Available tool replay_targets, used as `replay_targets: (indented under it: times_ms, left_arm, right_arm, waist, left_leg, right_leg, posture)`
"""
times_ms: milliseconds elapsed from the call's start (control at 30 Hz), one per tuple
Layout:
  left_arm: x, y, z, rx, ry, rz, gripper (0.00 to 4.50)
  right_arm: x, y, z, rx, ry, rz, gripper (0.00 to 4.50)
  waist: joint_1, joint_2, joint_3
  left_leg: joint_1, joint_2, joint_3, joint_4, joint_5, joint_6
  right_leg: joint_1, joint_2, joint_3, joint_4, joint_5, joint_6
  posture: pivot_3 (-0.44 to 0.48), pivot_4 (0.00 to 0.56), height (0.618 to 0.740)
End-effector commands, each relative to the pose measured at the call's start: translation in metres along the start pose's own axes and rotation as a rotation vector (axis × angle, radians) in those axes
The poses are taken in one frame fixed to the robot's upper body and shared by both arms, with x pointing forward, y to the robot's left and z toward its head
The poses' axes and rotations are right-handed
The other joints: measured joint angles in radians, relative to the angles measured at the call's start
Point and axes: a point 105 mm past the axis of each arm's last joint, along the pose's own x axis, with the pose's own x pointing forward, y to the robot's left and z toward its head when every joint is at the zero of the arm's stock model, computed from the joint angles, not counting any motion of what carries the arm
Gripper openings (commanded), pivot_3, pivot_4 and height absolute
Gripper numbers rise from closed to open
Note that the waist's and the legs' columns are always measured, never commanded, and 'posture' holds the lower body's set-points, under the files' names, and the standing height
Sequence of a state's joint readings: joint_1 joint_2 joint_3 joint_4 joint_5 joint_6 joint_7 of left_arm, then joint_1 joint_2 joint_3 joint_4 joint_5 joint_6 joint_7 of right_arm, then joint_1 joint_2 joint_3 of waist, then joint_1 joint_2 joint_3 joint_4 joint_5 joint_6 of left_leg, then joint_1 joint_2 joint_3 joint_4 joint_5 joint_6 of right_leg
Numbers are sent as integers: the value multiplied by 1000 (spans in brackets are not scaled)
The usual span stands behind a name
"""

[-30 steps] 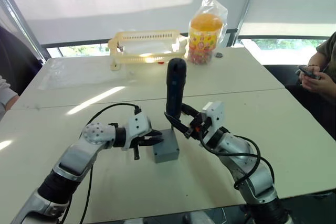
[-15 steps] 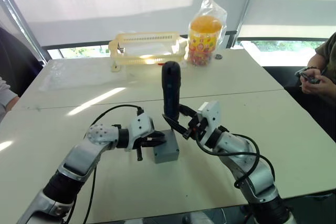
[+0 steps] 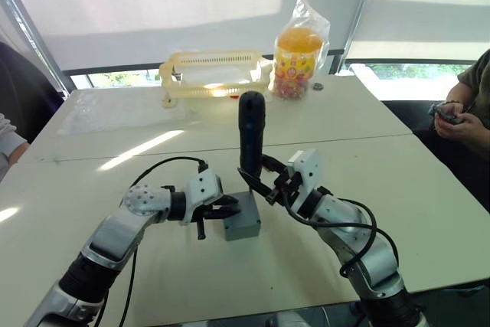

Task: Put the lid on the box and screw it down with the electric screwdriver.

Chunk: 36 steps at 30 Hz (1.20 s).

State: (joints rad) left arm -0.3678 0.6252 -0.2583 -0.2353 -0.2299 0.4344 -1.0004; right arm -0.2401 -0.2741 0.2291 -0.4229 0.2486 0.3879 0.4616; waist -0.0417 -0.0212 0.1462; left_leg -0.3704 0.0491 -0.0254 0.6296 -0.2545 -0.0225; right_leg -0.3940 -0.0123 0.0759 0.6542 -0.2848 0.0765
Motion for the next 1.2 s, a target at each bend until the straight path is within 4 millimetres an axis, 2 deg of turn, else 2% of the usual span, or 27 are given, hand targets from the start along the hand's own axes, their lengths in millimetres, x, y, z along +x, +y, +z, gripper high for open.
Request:
replay_targets:
  times_ms: [33,533,700,800,933,1000,1067,1133,1200]
  left_arm:
    - [3,-6,-19,-55,71,-24,935]
    - [1,-4,-22,-56,77,-19,935]
    - [2,-4,-22,-53,78,-20,935]
    - [3,-4,-23,-52,78,-21,935]
    - [5,-6,-25,-54,85,-31,935]
    - [6,-8,-27,-57,96,-40,935]
    - [7,-10,-31,-58,113,-50,935]
    - [6,-12,-33,-70,117,-60,935]
    - [7,-13,-35,-78,117,-66,935]
  right_arm:
    - [-8,4,-50,91,202,-3,1761]
    - [-12,0,-67,114,277,-57,1761]
    - [-11,-2,-63,111,254,-67,1761]
    - [-8,-5,-52,88,205,-69,1761]
    - [-3,-6,-18,39,76,-44,1761]
    - [-2,-7,6,12,10,-31,1761]
    - [-2,-8,33,-33,-50,-10,1761]
    - [-5,-10,74,-45,-137,23,1761]
    - [-9,-12,106,-35,-205,47,1761]
  waist:
    - [0,0,0]
    - [0,1,-6]
    - [0,1,-6]
    - [0,1,-6]
    - [0,2,-5]
    - [0,3,-3]
    - [0,6,1]
    - [1,7,8]
    - [1,8,14]
  left_leg:
    - [0,0,0,0,0,0]
    - [0,0,-1,-2,0,0]
    - [-1,0,-1,-3,0,0]
    - [-1,1,-2,-3,0,0]
    - [-2,1,-3,-4,0,0]
    - [-3,0,-3,-5,0,0]
    - [-4,0,-2,-5,0,0]
    - [-5,-1,-2,-5,0,0]
    - [-7,-2,-2,-5,0,-1]
  right_leg:
    - [0,0,0,0,0,0]
    - [1,-2,0,-5,0,0]
    - [0,-3,1,-6,-1,0]
    - [0,-4,1,-7,-1,0]
    - [-2,-7,1,-7,-1,0]
    - [-2,-7,1,-7,-1,0]
    - [-3,-7,1,-8,0,-1]
    - [-5,-8,1,-8,1,-3]
    - [-7,-8,1,-7,1,-3]
  posture:
    - [0,150,740]
    - [0,150,740]
    - [0,150,740]
    - [0,150,740]
    - [0,150,740]
    - [0,150,740]
    - [0,150,740]
    - [0,150,740]
    - [0,150,740]
